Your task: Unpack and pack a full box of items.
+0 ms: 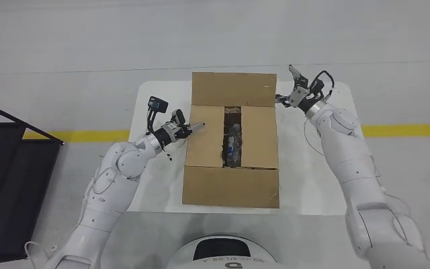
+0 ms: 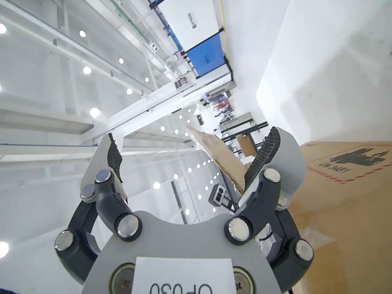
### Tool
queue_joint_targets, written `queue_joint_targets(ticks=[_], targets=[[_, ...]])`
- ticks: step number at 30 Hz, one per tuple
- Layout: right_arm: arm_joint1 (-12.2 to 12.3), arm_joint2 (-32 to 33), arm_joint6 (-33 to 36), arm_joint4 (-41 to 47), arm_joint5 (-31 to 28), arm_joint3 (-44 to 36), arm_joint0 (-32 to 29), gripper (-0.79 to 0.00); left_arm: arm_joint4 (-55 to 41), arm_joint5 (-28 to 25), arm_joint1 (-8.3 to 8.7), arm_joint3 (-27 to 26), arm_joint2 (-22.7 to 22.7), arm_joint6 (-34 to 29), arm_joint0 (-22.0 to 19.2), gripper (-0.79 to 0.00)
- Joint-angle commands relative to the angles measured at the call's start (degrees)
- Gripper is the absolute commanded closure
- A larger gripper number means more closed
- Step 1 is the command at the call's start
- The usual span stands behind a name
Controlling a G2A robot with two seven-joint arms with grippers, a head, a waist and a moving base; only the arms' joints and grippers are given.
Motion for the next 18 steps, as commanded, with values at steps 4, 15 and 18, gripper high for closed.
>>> queue_joint_targets(ticks=[4,15,18], targets=[[0.6,1.4,4.8,0.5,0.0,-3.6,-2.0,-0.785,0.0,0.0,0.0,0.0,0.0,0.0,0.0,-0.785],[2.4,3.5,6.1,-5.8,3.8,-18.4,-10.0,-0.785,0.8,-3.5,0.5,-0.5,-0.2,-1.7,0.9,-0.785],[2.7,3.6,4.4,-7.8,4.2,-23.5,-12.4,-0.785,2.2,-5.3,0.93,-0.2,-1.0,-2.3,1.2,-0.785]])
